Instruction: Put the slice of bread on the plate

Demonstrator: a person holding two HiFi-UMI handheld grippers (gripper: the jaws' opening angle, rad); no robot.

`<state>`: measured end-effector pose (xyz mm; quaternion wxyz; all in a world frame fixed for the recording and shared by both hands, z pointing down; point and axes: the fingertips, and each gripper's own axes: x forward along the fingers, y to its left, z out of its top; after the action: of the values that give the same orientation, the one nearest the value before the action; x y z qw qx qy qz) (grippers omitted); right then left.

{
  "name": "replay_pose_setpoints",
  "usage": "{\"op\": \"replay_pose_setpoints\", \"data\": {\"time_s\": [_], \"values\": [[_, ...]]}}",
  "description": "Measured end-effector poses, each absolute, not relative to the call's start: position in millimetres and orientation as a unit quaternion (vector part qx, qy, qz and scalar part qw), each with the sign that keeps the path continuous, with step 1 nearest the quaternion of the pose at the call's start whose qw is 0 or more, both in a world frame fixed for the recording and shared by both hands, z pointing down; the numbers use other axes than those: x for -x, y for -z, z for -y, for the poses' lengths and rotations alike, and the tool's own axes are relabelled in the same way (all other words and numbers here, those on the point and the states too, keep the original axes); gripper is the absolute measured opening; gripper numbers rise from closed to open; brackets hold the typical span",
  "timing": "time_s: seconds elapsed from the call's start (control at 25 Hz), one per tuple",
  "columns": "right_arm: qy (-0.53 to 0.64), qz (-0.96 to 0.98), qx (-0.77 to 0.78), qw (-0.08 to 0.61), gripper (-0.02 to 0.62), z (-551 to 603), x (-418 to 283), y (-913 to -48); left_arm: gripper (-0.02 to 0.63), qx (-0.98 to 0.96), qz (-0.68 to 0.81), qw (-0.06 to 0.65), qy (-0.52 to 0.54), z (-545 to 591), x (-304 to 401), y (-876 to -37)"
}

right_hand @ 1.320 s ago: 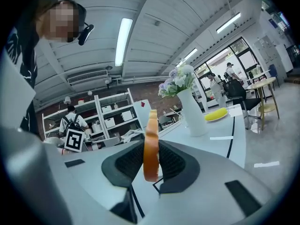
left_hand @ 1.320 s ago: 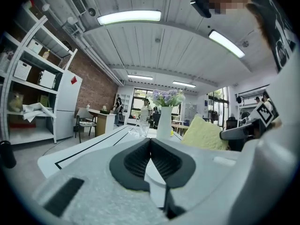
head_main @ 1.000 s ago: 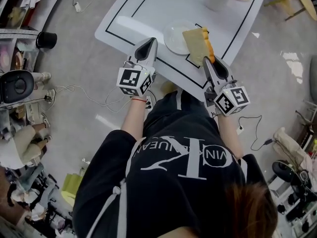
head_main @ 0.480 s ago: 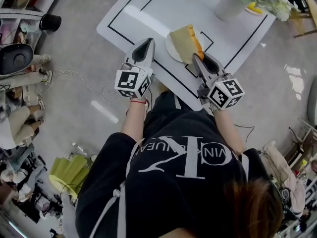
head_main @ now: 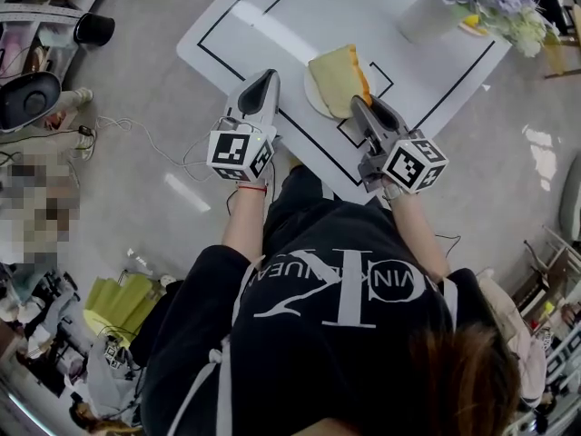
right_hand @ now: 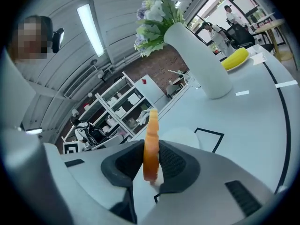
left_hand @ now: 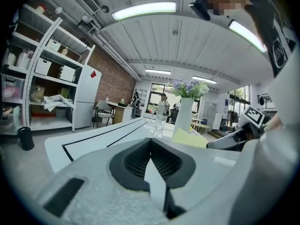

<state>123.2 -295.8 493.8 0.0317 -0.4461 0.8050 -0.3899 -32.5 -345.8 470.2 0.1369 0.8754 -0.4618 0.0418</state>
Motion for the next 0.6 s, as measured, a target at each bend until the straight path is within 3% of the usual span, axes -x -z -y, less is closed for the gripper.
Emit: {"op": "replay_pose_setpoints", "data": {"time_s": [0.36,0.6], "values": [[0.412,-0.778,0.475,0.007,0.121,308,-138,-505,0.011,-0.873,0.465,0.144,-0.041,349,32,-468],[0.376,-0.784,0.49,-0.059,0.147,305,-149,-510,0.011,-0.869,0.471,0.147,-0.039,340,35,-464]]}}
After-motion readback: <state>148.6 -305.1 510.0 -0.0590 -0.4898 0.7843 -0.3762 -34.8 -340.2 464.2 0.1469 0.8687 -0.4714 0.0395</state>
